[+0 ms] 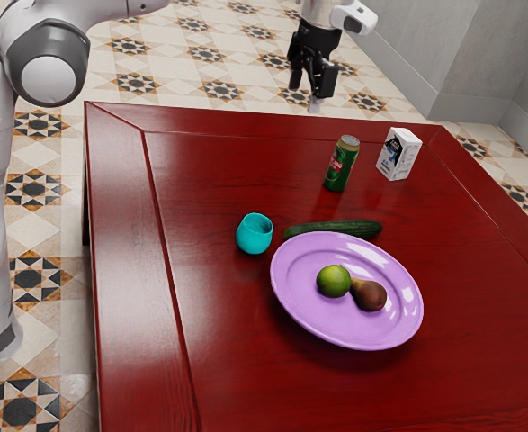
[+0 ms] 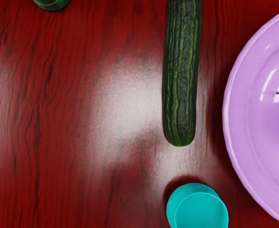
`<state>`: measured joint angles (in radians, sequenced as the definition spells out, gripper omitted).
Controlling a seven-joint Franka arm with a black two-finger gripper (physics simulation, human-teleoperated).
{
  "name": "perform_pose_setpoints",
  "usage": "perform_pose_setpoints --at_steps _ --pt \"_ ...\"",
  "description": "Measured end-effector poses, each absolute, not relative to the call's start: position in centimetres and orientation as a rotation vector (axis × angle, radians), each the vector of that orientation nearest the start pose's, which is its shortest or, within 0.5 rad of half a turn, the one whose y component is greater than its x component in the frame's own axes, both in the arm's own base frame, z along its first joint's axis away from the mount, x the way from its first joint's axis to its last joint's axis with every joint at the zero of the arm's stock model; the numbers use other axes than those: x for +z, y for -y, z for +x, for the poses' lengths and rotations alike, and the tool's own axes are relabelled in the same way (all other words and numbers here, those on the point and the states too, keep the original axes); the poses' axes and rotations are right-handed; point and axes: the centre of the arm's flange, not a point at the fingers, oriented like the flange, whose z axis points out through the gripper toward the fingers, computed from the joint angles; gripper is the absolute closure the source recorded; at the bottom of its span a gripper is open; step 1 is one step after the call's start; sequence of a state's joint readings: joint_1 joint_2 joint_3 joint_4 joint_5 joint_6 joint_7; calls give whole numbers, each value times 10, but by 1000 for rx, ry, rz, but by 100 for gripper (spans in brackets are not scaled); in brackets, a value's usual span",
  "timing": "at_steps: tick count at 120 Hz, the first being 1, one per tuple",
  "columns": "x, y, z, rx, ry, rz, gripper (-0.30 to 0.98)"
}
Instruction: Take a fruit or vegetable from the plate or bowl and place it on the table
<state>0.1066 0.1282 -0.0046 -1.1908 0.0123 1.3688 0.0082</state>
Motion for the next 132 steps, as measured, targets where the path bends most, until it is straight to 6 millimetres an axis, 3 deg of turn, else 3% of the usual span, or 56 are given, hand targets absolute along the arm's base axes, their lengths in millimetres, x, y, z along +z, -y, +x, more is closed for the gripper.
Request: perform_pose_setpoints --at_steps 32,45,50,55,67,75,81,106,114,132 --pt "712 -60 562 -84 154 -3127 0" --pt "805 -44 514 -360 121 -3103 0" --pt "825 -29 499 -420 83 -3097 0" --pt "830 -13 495 -434 37 -3099 0" --pt "797 30 527 -346 -83 -3059 0" --pt "780 68 542 -326 -183 -3031 0" --pt "764 85 551 -298 -228 -3018 0" --pt "740 101 570 -272 -263 -3033 0" --pt "710 104 579 -188 -273 -3067 0" --pt "625 120 594 -26 -318 -3093 0"
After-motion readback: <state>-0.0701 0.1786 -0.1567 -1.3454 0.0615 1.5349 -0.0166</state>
